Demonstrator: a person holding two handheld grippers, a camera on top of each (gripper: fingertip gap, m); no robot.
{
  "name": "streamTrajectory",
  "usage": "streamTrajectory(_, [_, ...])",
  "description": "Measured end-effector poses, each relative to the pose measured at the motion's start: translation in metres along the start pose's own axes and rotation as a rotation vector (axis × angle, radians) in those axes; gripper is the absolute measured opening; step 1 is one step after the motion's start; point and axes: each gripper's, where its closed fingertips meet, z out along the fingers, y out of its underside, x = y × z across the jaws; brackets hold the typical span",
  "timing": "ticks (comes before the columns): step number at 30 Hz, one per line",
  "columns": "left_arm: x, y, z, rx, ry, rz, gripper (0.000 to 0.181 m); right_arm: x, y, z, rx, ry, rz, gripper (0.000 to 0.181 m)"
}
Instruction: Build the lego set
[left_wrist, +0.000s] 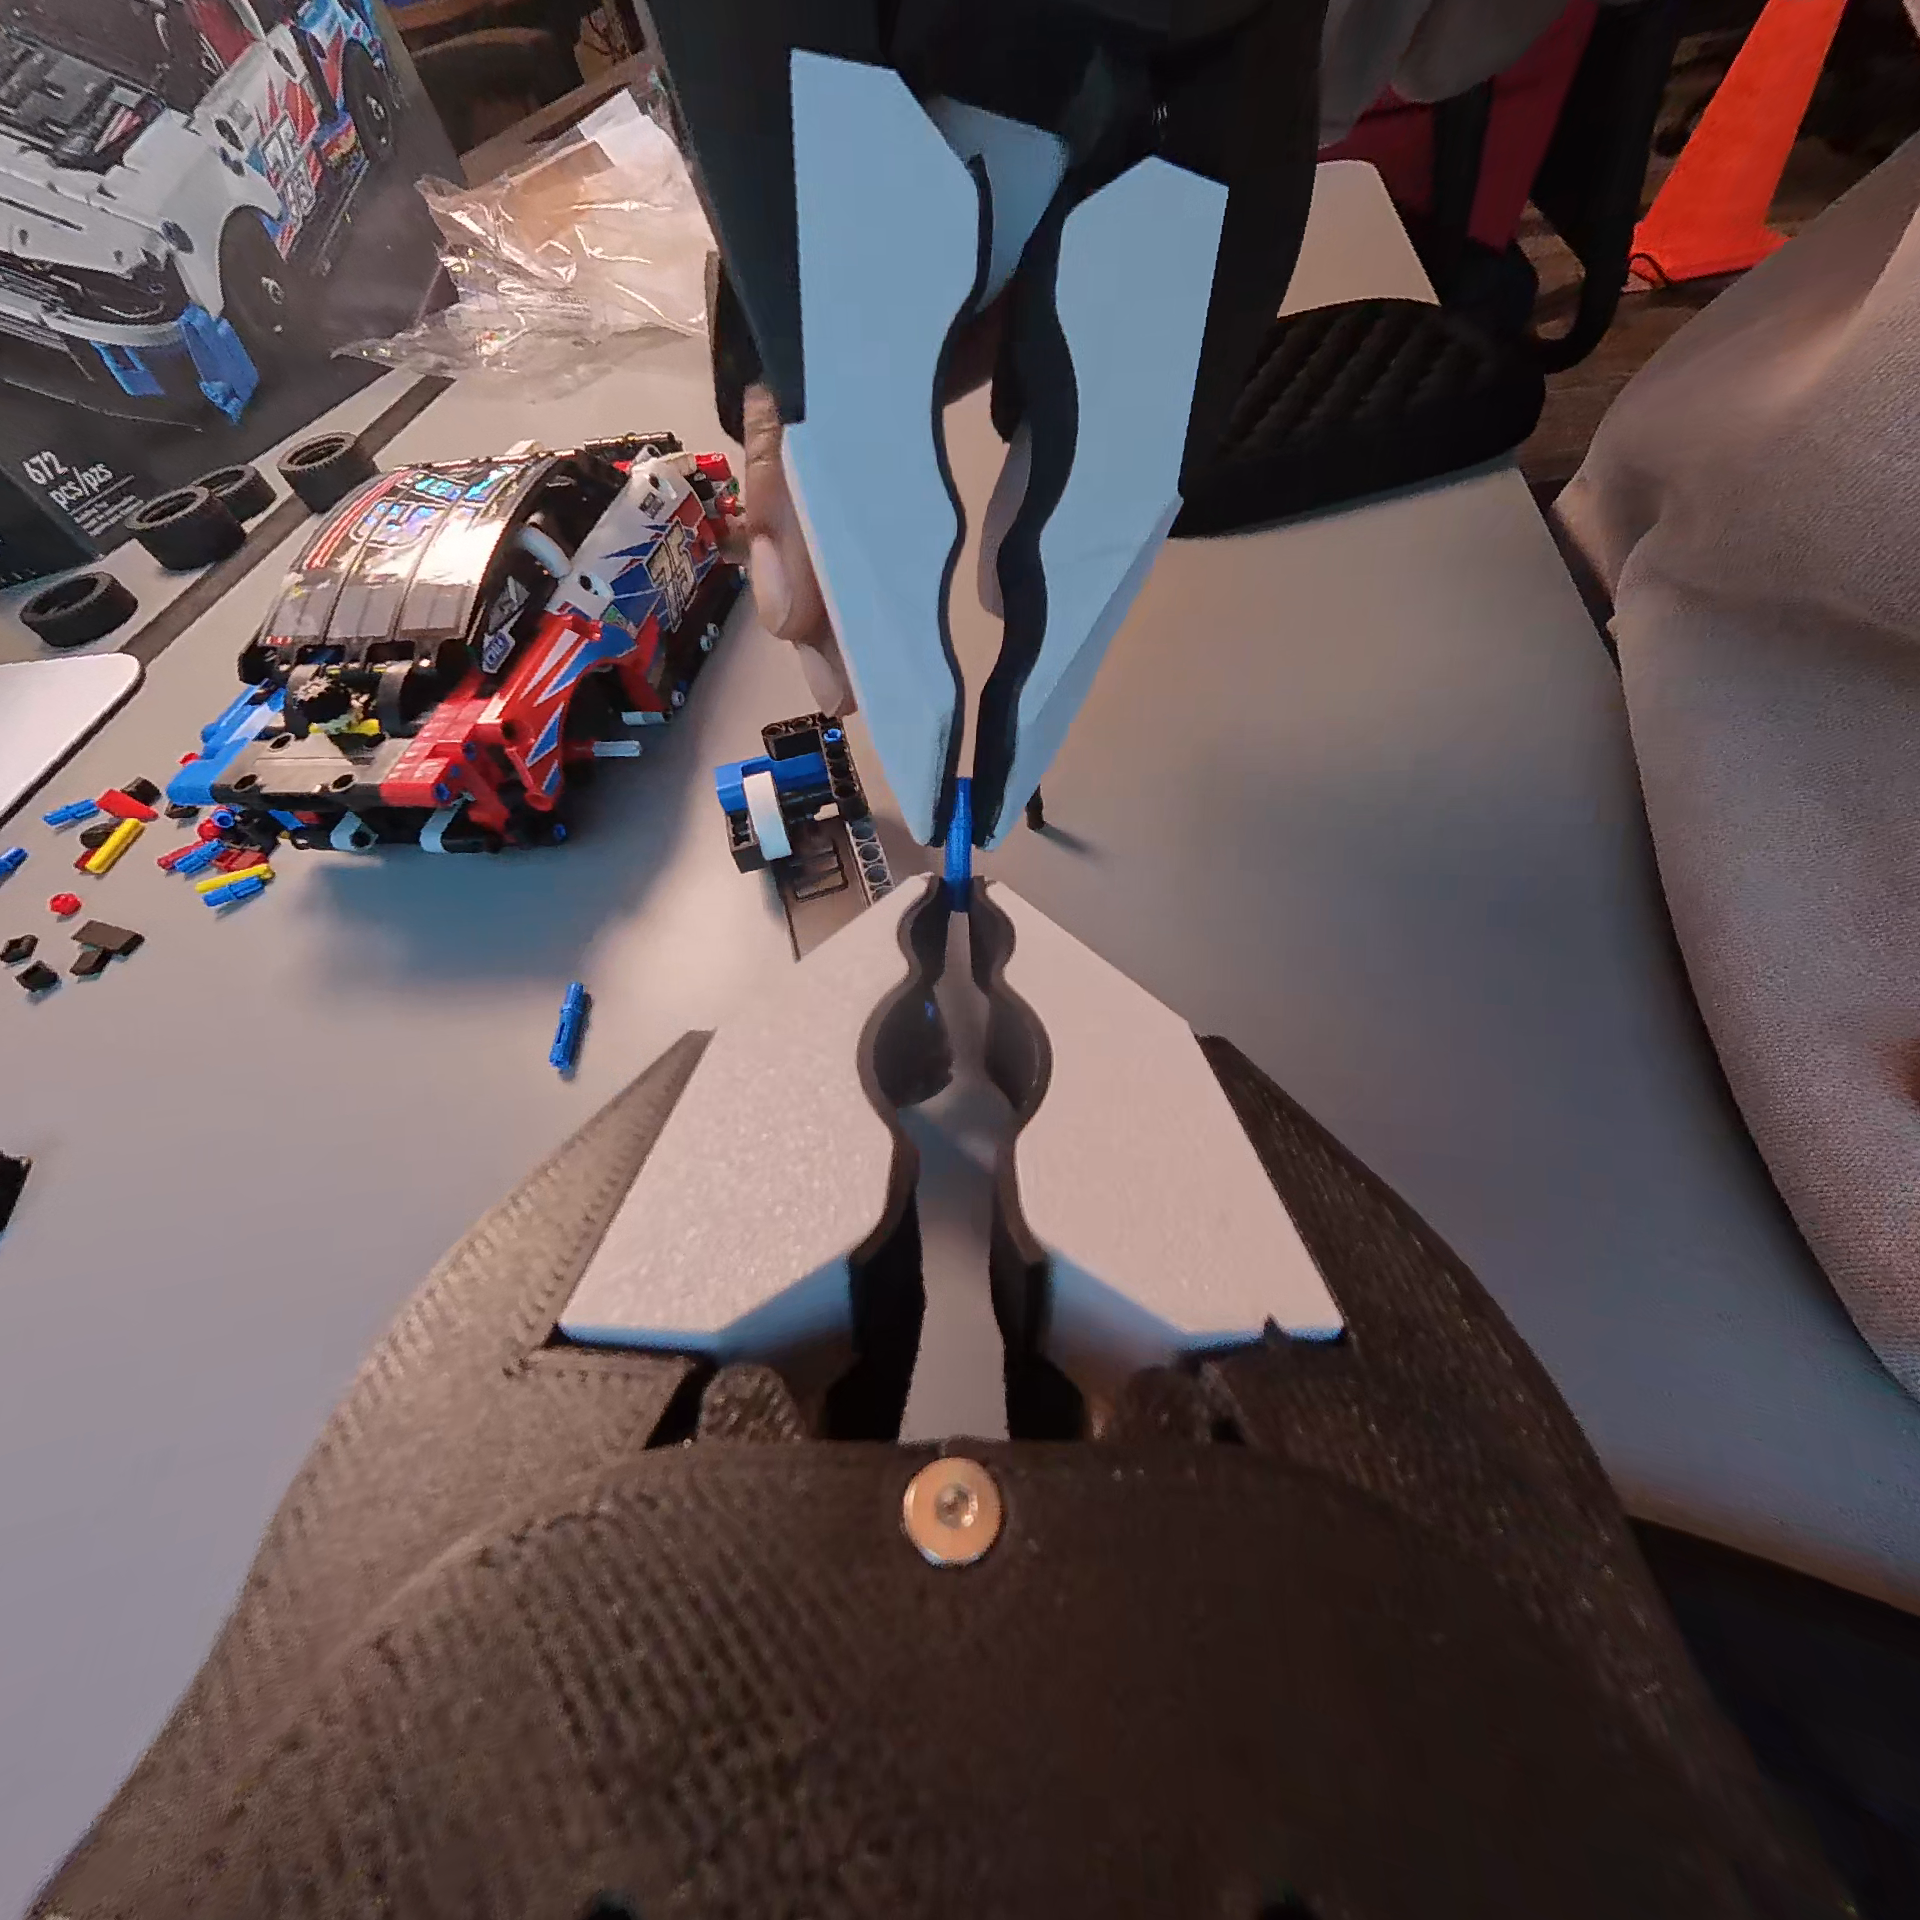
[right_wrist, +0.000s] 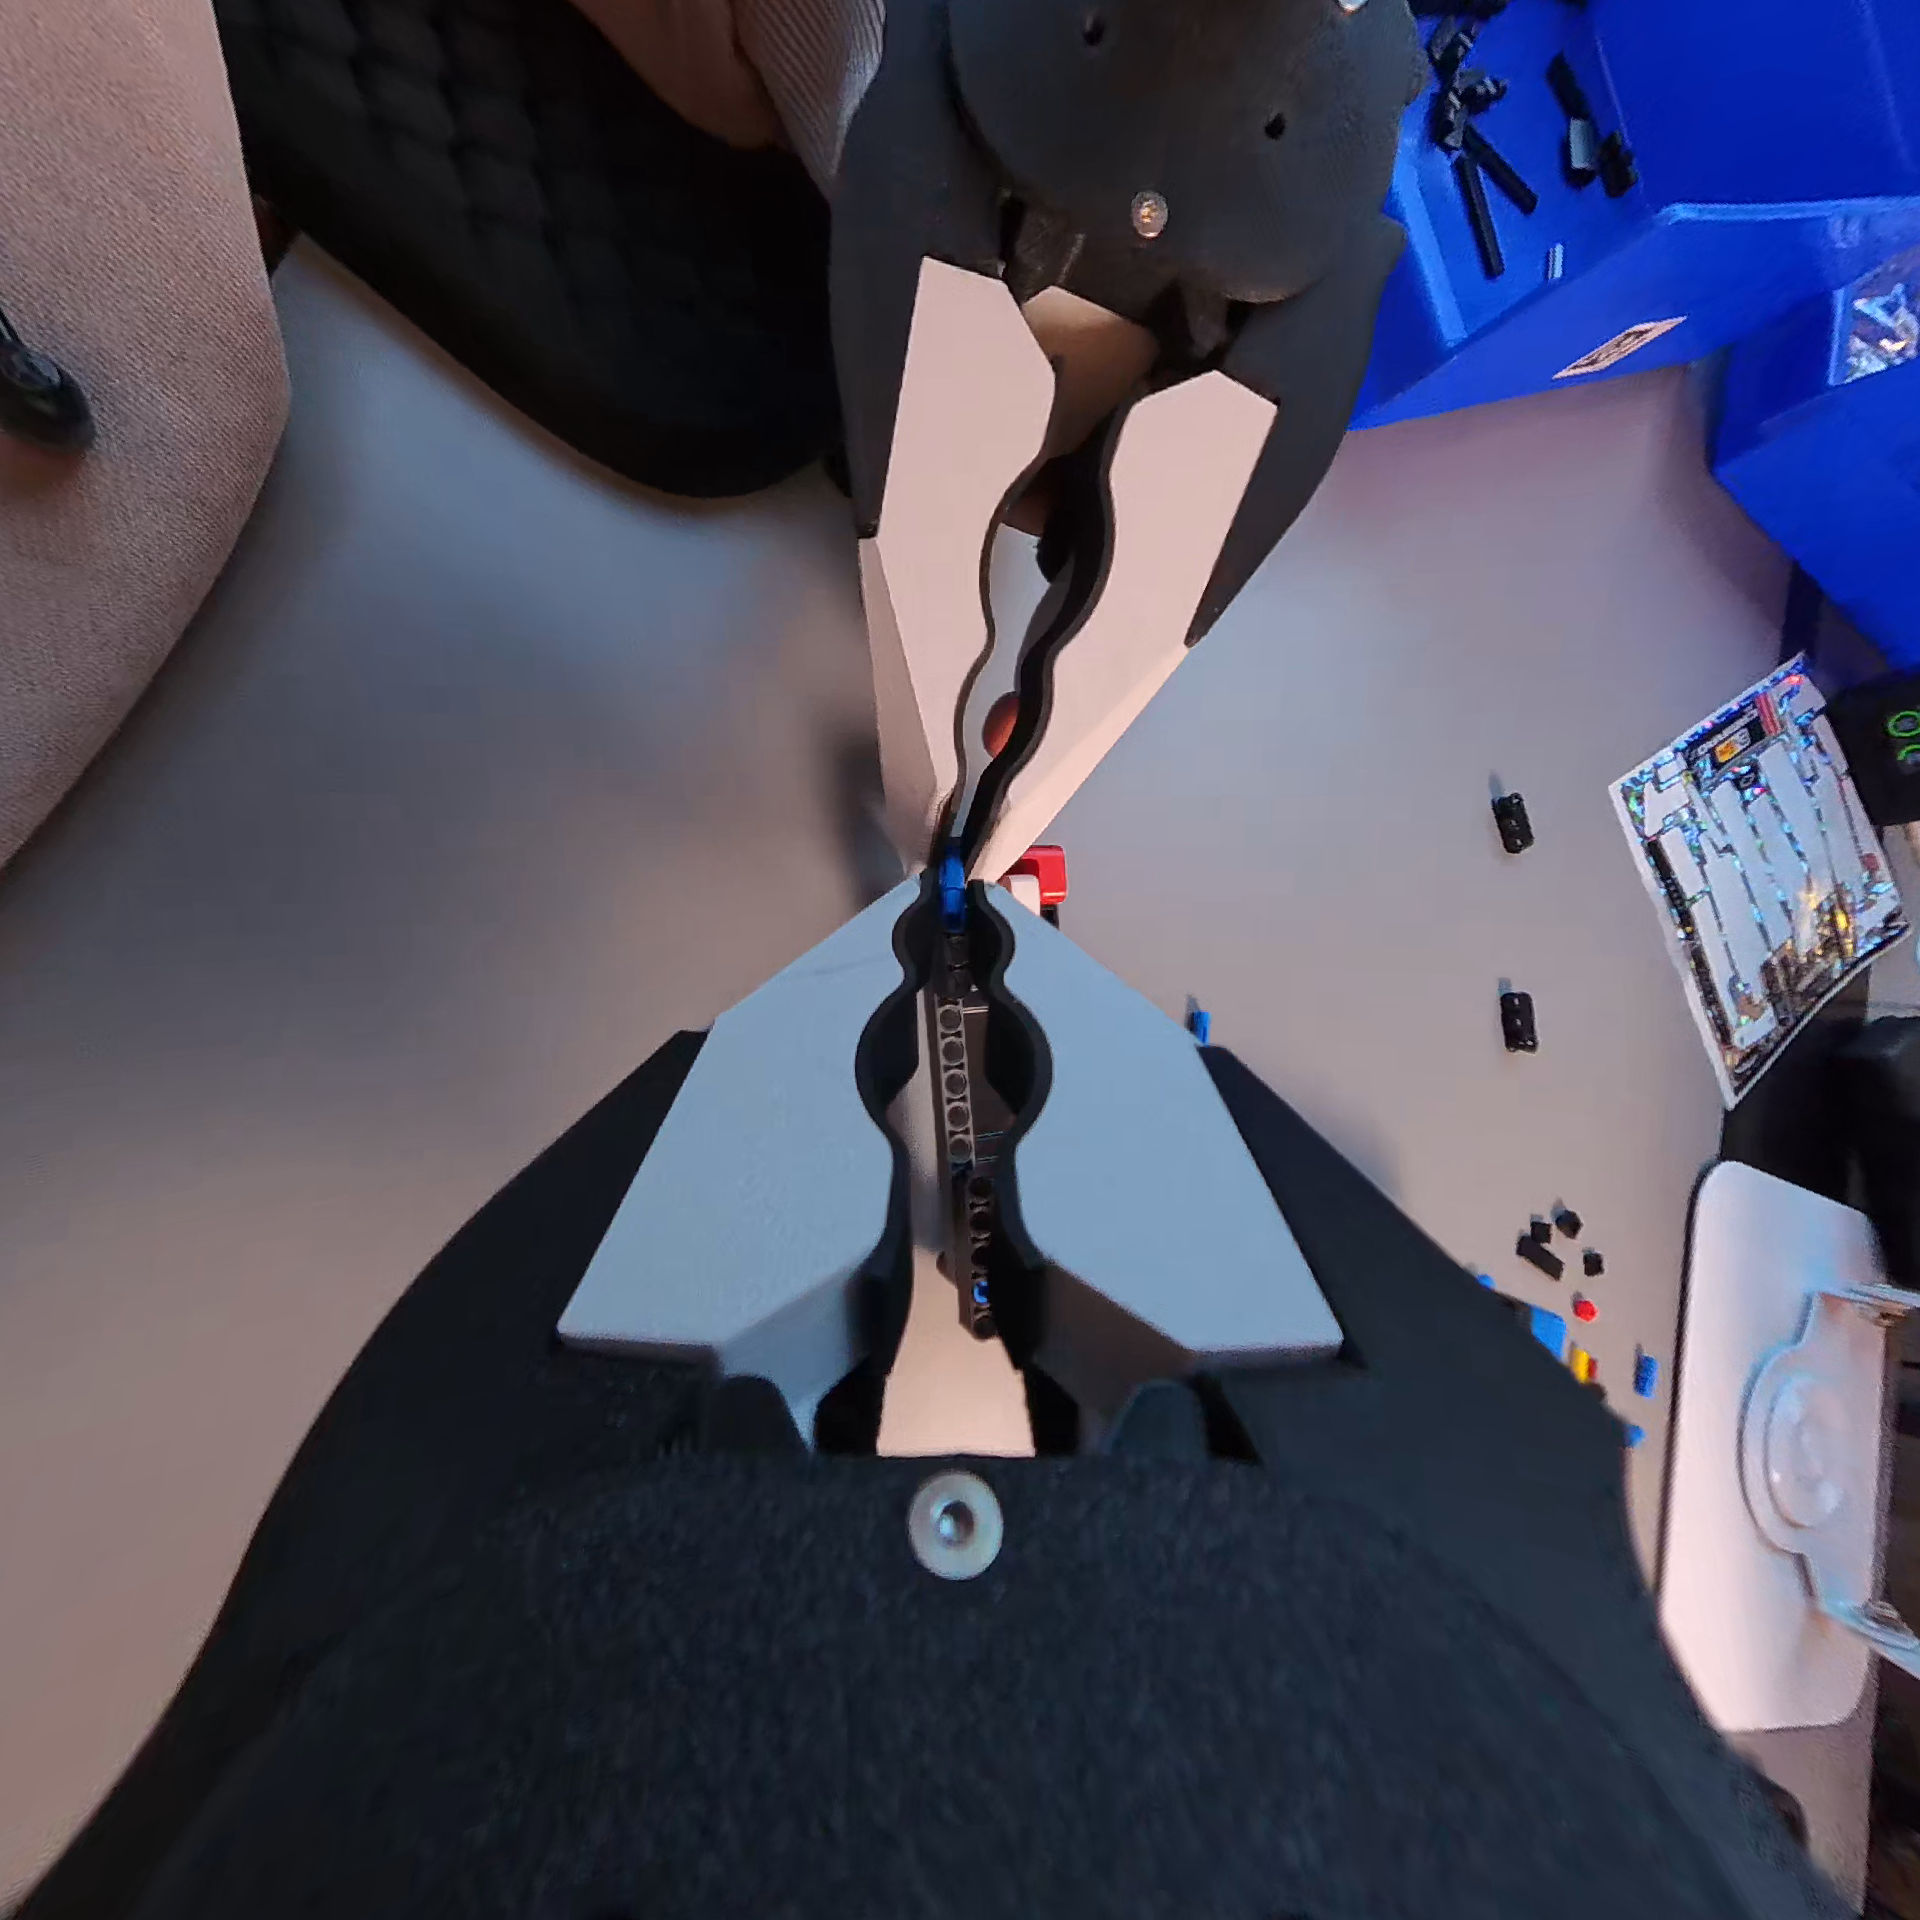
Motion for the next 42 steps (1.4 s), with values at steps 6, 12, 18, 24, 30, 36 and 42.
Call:
streamTrajectory(6, [0.005,0.004,0.002,-0.013,0.041,-0.036,0.002,-0.005,0.001,0.003,-0.025,0.000,-0.067,0.001])
streamTrajectory(12, [-0.024,0.015,-0.008,-0.046,-0.071,-0.145,0.056,0.008,0.028,0.000,-0.116,-0.062,0.240,0.001])
streamTrajectory(18, [-0.025,0.044,0.009,-0.229,-0.080,-0.185,0.071,0.003,0.035,0.007,-0.216,-0.134,0.315,0.002])
streamTrajectory(24, [-0.025,0.049,0.014,-0.272,-0.103,-0.180,0.056,0.001,0.038,0.013,-0.286,-0.176,0.324,0.002])
streamTrajectory(30, [-0.026,0.050,0.015,-0.287,-0.112,-0.166,0.044,0.002,0.041,0.014,-0.368,-0.187,0.313,0.002])
streamTrajectory(36, [-0.027,0.050,0.016,-0.286,-0.115,-0.176,0.044,0.004,0.041,0.014,-0.456,-0.160,0.341,0.002])
streamTrajectory(42, [-0.027,0.049,0.018,-0.283,-0.111,-0.192,0.044,0.005,0.036,0.019,-0.451,-0.127,0.267,0.002])
